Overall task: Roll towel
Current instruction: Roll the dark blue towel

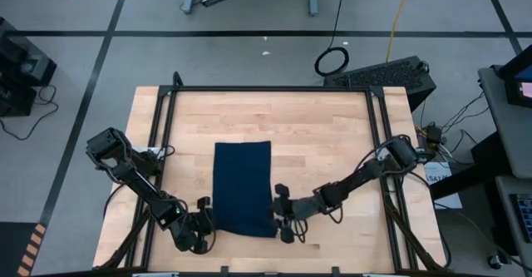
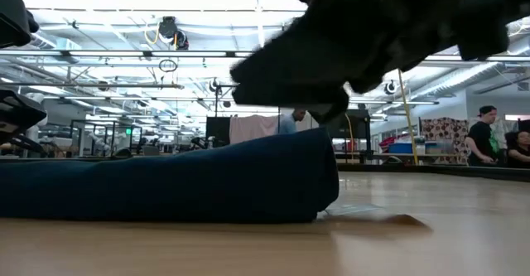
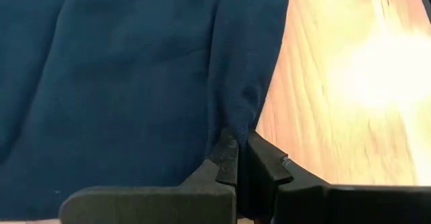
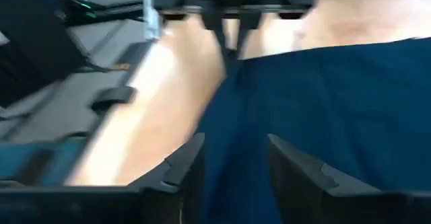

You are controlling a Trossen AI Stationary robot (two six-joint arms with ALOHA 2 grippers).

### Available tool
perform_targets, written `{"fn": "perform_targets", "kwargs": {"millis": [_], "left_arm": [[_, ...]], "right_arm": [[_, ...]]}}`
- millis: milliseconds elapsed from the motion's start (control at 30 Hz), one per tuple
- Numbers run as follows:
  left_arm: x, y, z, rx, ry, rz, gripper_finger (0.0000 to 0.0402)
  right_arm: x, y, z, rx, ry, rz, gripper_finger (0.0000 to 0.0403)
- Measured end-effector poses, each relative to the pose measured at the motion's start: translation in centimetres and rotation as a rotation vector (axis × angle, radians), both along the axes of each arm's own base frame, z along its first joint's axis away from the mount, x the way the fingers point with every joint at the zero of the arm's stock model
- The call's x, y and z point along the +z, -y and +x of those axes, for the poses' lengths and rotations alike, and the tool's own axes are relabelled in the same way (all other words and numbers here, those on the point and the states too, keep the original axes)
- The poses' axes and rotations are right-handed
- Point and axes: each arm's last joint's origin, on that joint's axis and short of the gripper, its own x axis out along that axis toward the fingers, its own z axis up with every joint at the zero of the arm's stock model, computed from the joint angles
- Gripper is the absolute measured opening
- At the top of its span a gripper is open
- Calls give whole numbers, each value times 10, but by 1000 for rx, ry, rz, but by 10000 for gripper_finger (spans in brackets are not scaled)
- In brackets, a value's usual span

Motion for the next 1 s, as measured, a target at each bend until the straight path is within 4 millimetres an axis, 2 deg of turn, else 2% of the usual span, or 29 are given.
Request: {"fn": "perform_targets", "kwargs": {"millis": [133,233,300,400,500,633,833,1000], "left_arm": [[0,-2,2,2,2,6,10],[0,-3,4,6,5,6,10],[0,-3,4,-4,6,17,10],[0,-4,4,-9,6,22,9],[0,-3,4,-22,1,10,9],[6,0,6,-114,24,6,9],[8,-9,14,-108,15,-2,9],[9,-13,20,-89,-10,-62,9]], "right_arm": [[-25,22,9,-61,-75,-29,124],[-40,31,12,-85,-121,-15,96],[-49,33,12,-107,-160,3,71],[-52,33,10,-130,-201,47,31],[-52,24,7,-139,-214,89,5],[-51,11,1,-141,-233,148,13],[-49,-2,-6,-182,-217,141,13],[-32,-5,-12,-182,-201,84,30]]}}
